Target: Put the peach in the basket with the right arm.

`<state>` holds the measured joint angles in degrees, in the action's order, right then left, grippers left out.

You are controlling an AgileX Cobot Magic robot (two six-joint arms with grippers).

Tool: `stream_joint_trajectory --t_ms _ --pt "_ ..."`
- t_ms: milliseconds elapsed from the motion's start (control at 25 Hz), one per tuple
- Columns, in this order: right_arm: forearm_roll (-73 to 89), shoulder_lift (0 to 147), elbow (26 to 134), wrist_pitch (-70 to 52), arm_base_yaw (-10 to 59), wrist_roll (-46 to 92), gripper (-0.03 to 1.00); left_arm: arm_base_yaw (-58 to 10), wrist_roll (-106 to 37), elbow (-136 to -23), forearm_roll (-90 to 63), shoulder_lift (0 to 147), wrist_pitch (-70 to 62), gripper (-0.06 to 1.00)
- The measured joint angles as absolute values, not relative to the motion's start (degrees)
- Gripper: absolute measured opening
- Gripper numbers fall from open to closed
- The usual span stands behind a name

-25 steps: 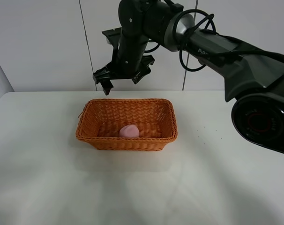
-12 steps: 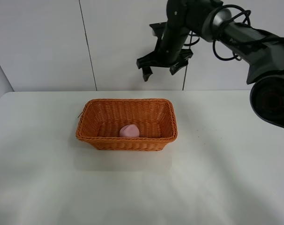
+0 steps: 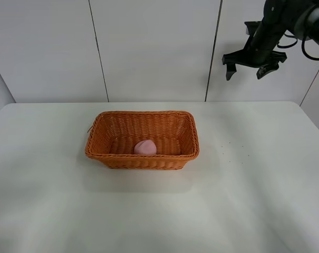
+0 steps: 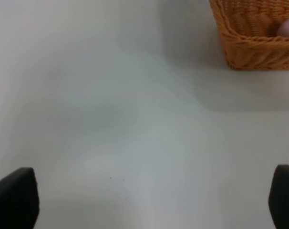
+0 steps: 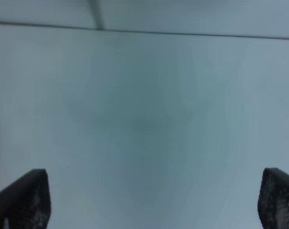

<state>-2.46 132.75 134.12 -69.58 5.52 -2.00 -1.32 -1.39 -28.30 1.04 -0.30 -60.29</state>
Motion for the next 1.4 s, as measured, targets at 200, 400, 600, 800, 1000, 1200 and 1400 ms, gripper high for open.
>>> stream_joint_trajectory --t_ms 200,400,600,800,1000,1200,1400 --pt "-2.5 132.7 134.1 -69.6 2.4 -2.0 0.67 -1.3 -1.4 -28.3 1.0 -0.3 -60.3 0.99" --pt "-2.5 131.8 132.5 -69.6 2.2 -1.9 0.67 -1.3 -1.4 -28.3 1.0 -0.3 -60.3 0.99" --pt "-2.5 125.8 123.9 -69.5 2.2 -1.4 0.67 -1.3 -1.4 -28.3 1.0 -0.3 -60.3 0.99" --pt "-2.5 110.8 103.3 -69.4 2.2 -1.4 0.67 -1.3 -1.4 -28.3 1.0 -0.3 -60.3 0.99" --pt "-2.5 94.6 82.6 -69.5 2.2 -1.2 0.67 -1.3 -1.4 -28.3 1.0 -0.3 -60.3 0.99" --pt "-2.5 76.7 63.1 -69.7 2.2 -1.2 0.67 -1.3 -1.4 -28.3 1.0 -0.3 -60.3 0.99" --pt "-2.5 58.0 46.8 -69.8 2.2 -1.2 0.67 -1.3 -1.4 -28.3 1.0 -0.3 -60.3 0.99"
